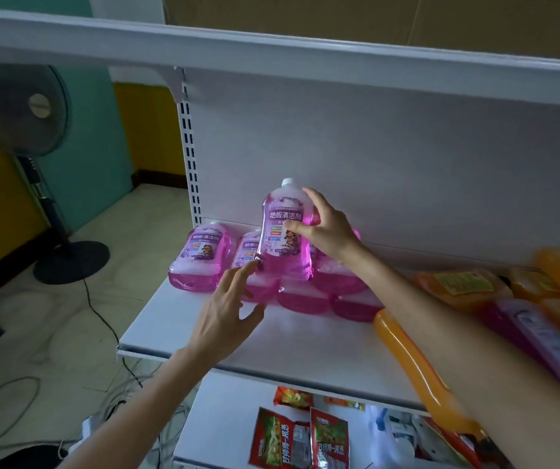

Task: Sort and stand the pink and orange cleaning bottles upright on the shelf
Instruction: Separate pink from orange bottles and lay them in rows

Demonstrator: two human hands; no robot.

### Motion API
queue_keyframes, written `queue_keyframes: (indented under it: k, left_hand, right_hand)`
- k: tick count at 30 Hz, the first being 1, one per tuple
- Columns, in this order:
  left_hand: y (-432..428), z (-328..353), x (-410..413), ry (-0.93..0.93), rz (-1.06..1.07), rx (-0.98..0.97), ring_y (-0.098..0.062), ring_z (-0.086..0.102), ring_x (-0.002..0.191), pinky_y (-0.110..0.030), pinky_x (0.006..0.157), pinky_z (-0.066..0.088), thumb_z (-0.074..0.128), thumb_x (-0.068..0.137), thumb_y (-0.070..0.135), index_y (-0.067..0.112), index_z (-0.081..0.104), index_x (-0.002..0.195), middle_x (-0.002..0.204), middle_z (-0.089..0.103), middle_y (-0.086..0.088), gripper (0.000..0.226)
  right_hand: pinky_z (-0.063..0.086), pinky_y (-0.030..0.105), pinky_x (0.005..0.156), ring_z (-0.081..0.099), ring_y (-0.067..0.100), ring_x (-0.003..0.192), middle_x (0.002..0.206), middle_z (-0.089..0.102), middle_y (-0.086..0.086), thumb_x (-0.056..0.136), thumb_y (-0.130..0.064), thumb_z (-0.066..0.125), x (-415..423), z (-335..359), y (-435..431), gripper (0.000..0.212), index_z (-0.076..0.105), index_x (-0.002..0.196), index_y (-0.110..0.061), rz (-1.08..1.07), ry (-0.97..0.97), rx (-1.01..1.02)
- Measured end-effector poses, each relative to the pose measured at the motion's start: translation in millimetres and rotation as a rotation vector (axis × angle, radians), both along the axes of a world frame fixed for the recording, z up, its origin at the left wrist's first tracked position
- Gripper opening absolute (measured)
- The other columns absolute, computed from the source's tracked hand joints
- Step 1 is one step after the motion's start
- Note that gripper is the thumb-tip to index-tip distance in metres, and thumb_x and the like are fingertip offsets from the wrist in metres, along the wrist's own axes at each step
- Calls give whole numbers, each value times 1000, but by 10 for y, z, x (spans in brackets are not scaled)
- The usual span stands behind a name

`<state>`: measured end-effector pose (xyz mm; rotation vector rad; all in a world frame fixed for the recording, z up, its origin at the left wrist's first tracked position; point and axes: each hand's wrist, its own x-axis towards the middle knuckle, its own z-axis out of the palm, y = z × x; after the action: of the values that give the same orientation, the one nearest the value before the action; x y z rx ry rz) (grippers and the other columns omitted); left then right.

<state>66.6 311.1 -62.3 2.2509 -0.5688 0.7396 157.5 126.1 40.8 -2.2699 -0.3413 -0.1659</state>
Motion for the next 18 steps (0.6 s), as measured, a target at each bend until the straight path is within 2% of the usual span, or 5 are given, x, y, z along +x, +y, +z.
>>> queue_keyframes:
  k: [4,6,12,15,18]
  left_hand:
    - [-28,-13,35,-11,-15,-4,-8,61,72,-29,56,56,63,75,19,13,38,133,113,53,-9,63]
    - [-53,-27,38,-39,-18,-1,-7,59,72,-24,57,54,66,74,14,8,39,133,113,52,-12,65]
    - [-189,-31,-79,-80,64,47,-18,56,70,-32,49,54,50,80,32,11,42,126,115,43,-8,52]
    - [-375,12,-186,-113,-12,96,-16,55,73,-31,49,54,50,81,30,12,44,123,111,45,-6,46]
    - [-679,79,-237,-127,-96,120,-13,54,78,-29,54,55,52,82,29,12,46,122,110,53,-10,44]
  right_hand:
    - [37,36,98,41,30,124,133,52,10,84,-57,54,88,-77,-67,61,48,134,-22,-93,-65,-475]
    - [37,36,95,40,29,120,127,54,7,86,-55,54,104,-104,-57,49,58,122,-22,-79,-127,-556]
    - [39,32,89,49,26,111,116,62,8,86,-39,62,58,-109,-78,35,65,107,-11,-105,-284,-346]
    - [38,29,88,54,25,107,110,66,7,88,-23,60,-42,-24,-225,24,66,106,-8,-142,-388,-120]
    - [42,32,89,57,25,105,107,67,7,86,-16,60,-193,23,-637,21,66,104,-7,-177,-437,-120]
